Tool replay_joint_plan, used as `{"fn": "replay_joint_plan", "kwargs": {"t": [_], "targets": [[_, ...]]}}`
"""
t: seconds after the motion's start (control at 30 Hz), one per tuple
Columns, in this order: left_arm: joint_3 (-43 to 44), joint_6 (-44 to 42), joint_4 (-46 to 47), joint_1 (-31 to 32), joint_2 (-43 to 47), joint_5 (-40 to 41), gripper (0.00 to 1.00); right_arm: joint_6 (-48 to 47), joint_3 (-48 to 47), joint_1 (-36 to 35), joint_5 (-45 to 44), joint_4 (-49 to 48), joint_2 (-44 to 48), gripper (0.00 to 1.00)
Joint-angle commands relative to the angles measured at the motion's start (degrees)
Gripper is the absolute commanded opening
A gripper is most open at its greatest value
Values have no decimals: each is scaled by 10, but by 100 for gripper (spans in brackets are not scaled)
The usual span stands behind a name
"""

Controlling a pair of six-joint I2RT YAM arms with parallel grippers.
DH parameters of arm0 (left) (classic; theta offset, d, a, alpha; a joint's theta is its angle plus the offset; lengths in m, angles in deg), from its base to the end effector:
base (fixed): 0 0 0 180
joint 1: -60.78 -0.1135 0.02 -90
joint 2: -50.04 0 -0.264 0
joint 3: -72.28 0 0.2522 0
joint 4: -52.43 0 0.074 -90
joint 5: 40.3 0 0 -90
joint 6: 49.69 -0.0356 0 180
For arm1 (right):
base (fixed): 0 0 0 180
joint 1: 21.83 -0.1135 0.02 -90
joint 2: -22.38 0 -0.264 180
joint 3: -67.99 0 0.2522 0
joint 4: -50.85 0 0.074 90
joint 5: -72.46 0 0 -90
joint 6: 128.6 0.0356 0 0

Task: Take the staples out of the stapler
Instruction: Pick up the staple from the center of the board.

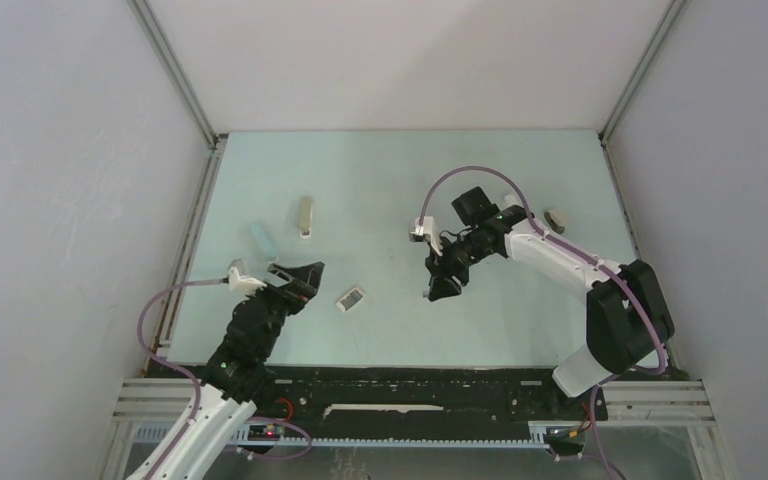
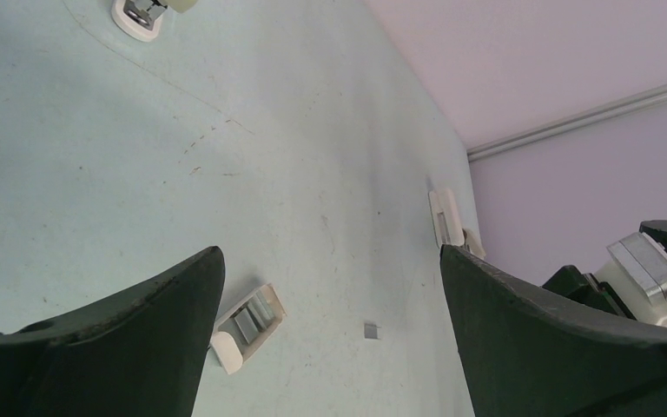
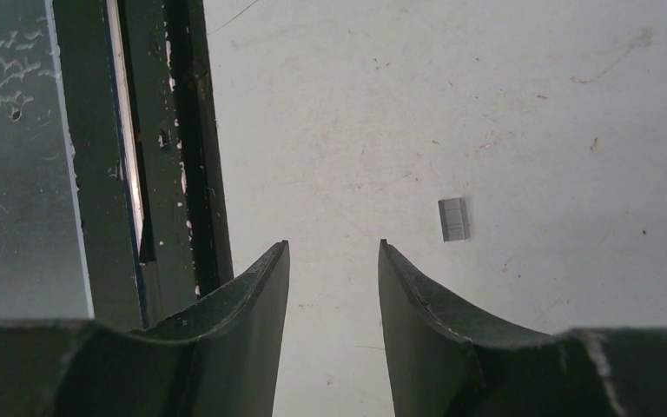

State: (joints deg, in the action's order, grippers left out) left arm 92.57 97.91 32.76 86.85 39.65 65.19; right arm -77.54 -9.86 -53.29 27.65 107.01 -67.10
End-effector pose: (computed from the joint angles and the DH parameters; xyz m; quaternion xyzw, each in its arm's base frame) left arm 0.1079 -0.0422 0.1861 -0.2894 0.7057 -0.3490 0.5444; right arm 0.2445 0.1792 0.2349 -0.5827 0.6976 0.3646 0.2020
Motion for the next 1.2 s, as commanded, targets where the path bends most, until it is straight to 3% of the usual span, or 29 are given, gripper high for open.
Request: {"fn": "replay_joint_plan", "kwargs": {"t": [0.0, 0.5, 0.83, 1.17], "targets": [[-4, -1, 45, -4, -22, -24, 100, -4, -1, 17, 18, -4, 12, 51], [63, -63, 126, 1, -178, -136, 99, -10, 15, 67, 63, -2, 35, 51], [218, -224, 89, 88, -372, -150, 98, 7, 27, 165, 130, -12, 66, 50], [374, -430, 14, 141, -539, -244, 99, 45, 71, 253, 187, -59, 104, 50]]}}
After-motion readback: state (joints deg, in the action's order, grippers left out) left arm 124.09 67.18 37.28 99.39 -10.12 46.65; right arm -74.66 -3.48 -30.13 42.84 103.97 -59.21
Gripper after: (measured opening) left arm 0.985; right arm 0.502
